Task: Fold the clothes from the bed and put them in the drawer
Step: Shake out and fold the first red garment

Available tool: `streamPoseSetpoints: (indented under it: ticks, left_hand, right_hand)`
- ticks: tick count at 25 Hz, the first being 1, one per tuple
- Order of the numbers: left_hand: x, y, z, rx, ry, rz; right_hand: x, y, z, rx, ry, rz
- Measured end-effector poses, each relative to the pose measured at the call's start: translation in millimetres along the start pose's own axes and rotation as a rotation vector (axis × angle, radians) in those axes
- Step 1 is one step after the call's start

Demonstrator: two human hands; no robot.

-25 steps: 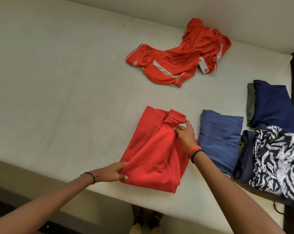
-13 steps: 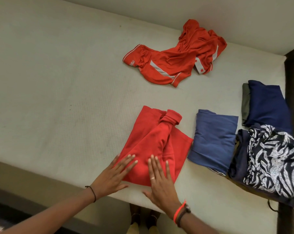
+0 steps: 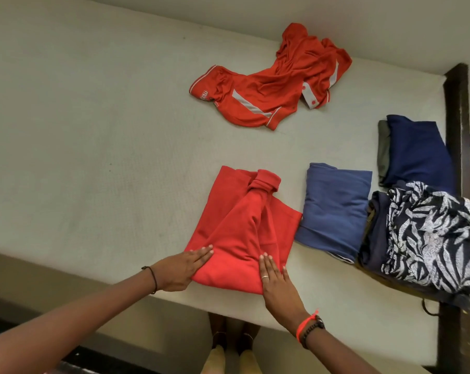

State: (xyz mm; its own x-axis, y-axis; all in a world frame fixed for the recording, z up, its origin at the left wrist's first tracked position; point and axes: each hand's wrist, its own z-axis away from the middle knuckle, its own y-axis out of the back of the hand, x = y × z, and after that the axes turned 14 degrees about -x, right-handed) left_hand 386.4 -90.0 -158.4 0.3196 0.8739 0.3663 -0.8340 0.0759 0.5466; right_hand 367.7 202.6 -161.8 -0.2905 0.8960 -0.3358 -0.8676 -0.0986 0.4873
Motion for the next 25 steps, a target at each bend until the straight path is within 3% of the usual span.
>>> streamPoseSetpoints:
  ticks: [2, 3, 5, 8, 10, 15, 18, 25]
  left_hand:
    - [12.6, 20.6, 10.2, -0.287, -0.022, 0.084]
    - [18.5, 30.5, 13.8, -0.371, -0.008, 0.098]
    - [29.1, 50.3, 21.4, -0.489, 0.005, 0.136]
    - [28.7, 77.1, 26.4, -0.590, -0.031, 0.315]
    - [14.9, 95.5, 26.0, -0.539, -0.053, 0.419]
    - [-31.8, 132.0, 10.4, -0.164, -0.029, 0.625]
    - [-46.0, 147.2, -12.2, -0.018, 0.035, 0.694]
    - [-59.7, 128.9, -69.6, 0.172, 0.229, 0.588]
  right_hand:
    - [4.7, 6.2, 17.4, -0.021, 0.103, 0.058]
    - [7.4, 6.0, 23.3, -0.128, 0.141, 0.041]
    - [8.1, 13.6, 33.9, -0.287, 0.191, -0.147]
    - [11.3, 37.8, 50.5, -0.392, 0.200, -0.357]
    - [19.8, 56.8, 49.9, -0.391, 0.181, -0.437]
    - [51.3, 88.9, 30.2, -0.279, 0.149, -0.653]
    - [61.1, 106.2, 9.6, -0.188, 0.125, -0.786]
    - [72.5, 117.7, -46.0, 0.075, -0.101, -0.572]
